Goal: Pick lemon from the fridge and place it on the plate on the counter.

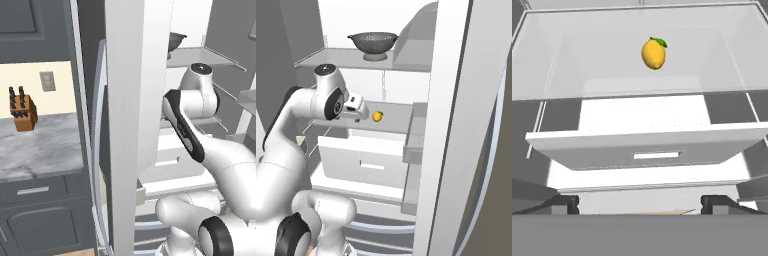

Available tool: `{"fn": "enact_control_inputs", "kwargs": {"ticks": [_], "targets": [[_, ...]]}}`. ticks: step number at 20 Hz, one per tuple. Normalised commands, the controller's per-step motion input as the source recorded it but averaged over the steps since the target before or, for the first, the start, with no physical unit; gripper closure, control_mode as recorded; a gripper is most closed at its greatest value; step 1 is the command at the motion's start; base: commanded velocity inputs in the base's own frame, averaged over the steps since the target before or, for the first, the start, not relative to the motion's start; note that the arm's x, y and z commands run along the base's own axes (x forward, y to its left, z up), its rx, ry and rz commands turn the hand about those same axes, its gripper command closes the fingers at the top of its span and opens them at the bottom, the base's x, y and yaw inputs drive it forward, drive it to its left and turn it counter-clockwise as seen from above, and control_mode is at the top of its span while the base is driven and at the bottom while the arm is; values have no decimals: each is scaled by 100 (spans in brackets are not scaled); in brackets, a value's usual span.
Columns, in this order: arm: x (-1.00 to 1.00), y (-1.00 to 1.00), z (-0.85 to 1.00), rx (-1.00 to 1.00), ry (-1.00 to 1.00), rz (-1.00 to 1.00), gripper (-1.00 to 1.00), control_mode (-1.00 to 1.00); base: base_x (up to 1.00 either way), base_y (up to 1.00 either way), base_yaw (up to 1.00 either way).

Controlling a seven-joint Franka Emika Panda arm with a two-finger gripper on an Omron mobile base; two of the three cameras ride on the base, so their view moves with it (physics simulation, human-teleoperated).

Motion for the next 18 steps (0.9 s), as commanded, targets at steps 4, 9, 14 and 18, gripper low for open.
{"fn": "enact_control_inputs", "kwargs": {"ticks": [4, 9, 14, 18], "targets": [[46, -26, -8, 0, -10, 1, -100, -100, 0, 0, 0], [37, -30, -5, 0, -4, 2, -100, -100, 0, 0, 0], [43, -14, 0, 0, -4, 0, -100, -100, 0, 0, 0], [54, -4, -6, 0, 0, 0, -100, -100, 0, 0, 0]]}}
